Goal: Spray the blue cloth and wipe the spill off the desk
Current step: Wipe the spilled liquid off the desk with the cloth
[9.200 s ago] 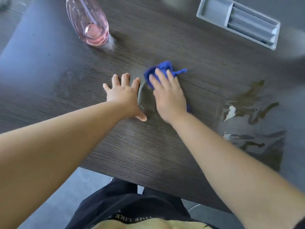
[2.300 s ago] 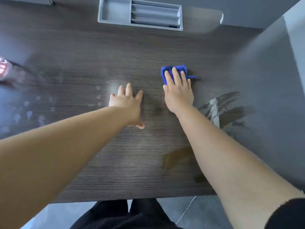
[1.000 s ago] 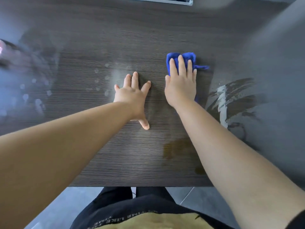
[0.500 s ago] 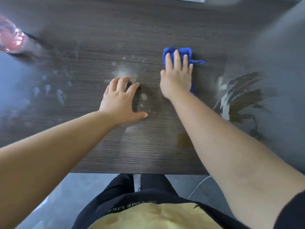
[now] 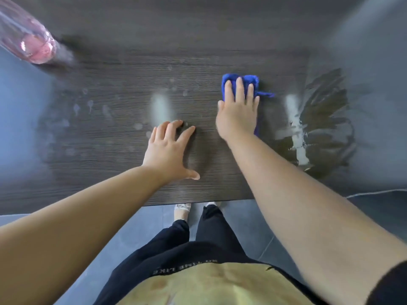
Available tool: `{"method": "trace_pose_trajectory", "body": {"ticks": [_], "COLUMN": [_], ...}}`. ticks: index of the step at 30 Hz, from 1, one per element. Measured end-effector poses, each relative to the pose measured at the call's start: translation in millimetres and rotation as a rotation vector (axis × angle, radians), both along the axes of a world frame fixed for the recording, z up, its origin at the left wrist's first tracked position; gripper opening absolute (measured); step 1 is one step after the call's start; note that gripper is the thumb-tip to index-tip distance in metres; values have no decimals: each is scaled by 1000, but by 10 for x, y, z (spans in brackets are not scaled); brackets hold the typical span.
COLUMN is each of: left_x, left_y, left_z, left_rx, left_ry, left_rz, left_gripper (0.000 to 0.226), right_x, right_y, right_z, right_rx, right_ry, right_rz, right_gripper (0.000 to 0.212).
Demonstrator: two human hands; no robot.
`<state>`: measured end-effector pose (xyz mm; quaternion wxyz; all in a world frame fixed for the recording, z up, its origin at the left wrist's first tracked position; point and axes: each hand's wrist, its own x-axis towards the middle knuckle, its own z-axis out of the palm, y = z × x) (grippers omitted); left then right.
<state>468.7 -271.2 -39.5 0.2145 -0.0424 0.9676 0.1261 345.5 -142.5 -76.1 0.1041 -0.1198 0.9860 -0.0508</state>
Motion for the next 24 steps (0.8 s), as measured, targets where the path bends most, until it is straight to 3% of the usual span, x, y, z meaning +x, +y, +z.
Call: {"method": "trace_pose_trajectory", "body": {"ticks": [4,8,10,16,21,24], "left_x": [100,121,89,-24,-112,-204], "left_y": [-57,29,161,599,770,847], "left_z": [-19,1,48,112,91,69], "left_rx": [100,202,233,174,158,114], "left_ry": [26,133,151,100,145,55], "left_rz": [99,126,115,75,122,76], "left_gripper": [111,69,59,62,60,69], "right_x": [843,1335,1215,748,1274,1238], "right_y": [-22,603,910,678,1047,1547], "right_z": [-41,-6,7,-29,-29,31], "right_rx": [-57,-15,22,13,0,20], "right_ry": [26,-2,19,1,17,-17], "right_rz": [230,421,382,-68,287,289], "right_gripper": [56,51,51,53,51,49]}}
